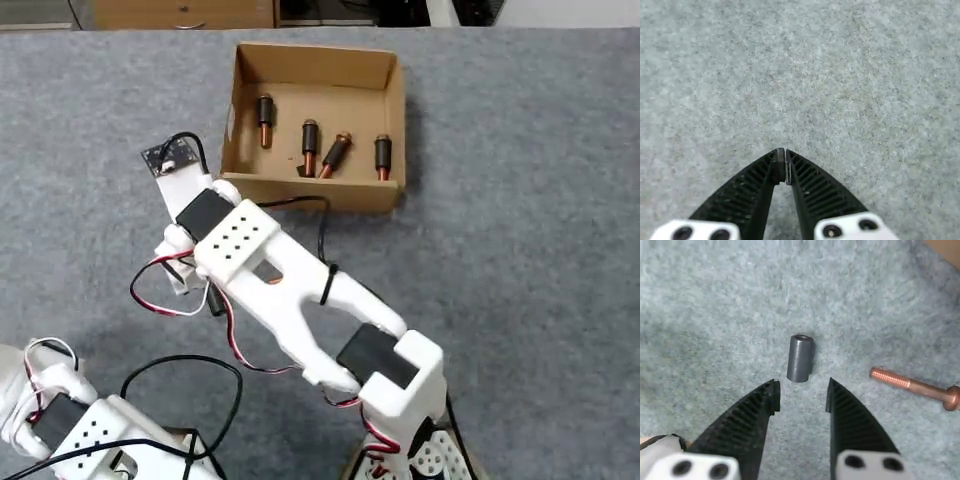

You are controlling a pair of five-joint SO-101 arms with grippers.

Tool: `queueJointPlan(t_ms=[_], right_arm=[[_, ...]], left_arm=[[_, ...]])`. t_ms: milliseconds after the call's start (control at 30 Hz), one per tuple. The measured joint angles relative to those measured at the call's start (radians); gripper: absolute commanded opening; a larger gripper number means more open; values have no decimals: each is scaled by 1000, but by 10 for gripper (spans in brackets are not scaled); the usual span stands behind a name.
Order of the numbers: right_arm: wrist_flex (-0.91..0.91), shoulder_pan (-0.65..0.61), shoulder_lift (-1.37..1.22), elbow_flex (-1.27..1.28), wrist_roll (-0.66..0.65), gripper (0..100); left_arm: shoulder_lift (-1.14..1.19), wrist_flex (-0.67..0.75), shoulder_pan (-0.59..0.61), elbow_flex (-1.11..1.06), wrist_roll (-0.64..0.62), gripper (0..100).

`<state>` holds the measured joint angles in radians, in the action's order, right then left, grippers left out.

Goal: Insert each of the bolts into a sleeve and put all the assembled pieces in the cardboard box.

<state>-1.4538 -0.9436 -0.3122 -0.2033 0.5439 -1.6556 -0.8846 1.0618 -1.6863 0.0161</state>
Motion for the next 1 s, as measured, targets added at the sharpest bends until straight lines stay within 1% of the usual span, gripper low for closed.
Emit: queueJointPlan(t_ms=[333, 700, 1000], right_arm=[[5, -18, -152, 0, 3, 160], [114, -18, -261, 0, 3, 160], [121, -20, -345, -28, 3, 160]], left_arm=[[0, -38, 11, 0, 0, 18], [0, -38, 11, 0, -2, 18], [0, -41, 11, 0, -2, 18]])
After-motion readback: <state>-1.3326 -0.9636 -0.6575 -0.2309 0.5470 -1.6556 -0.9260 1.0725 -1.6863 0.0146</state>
